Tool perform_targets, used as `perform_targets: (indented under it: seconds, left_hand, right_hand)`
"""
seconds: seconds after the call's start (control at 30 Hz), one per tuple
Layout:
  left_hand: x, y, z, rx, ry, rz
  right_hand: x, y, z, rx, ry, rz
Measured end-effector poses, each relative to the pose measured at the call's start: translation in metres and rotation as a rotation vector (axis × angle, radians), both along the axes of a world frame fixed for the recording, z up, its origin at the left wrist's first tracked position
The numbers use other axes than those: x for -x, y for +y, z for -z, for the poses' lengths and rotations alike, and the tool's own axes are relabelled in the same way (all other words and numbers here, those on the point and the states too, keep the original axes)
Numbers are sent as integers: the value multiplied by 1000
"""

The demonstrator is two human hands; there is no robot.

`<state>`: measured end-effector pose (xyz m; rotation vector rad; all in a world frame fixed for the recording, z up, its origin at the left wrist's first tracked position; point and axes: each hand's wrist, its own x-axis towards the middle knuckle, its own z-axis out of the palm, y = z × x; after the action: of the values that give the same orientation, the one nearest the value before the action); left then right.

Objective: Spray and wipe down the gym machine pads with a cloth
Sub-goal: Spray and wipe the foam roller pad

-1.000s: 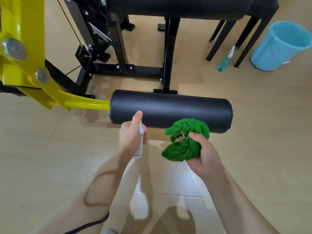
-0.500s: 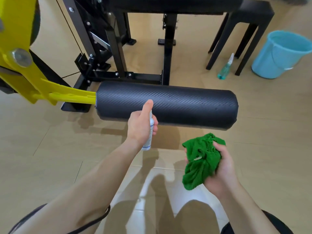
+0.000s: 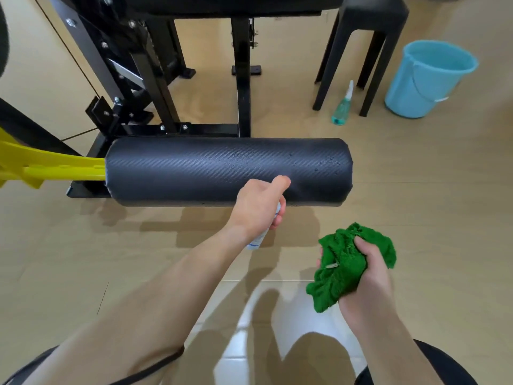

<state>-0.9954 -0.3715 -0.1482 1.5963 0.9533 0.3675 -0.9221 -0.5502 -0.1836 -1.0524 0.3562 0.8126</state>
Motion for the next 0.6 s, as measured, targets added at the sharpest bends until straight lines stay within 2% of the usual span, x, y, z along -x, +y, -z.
perform_targets:
  seconds: [0.2,0.33,0.43,0.6]
  left_hand:
    - [27,9,4,-50,-46,-98]
    - [68,30,3,-18,-87,-261]
    - [99,47,3,-59,-44,-356]
    - [141,66,1,-6,-18,-458]
  right_hand:
    - [3,11,-22,105,-222,-13]
    - [20,31,-33,123,-384,-106]
    - [39,52,-35,132,-426,-205]
    - [66,83,-41,114,-439,-264]
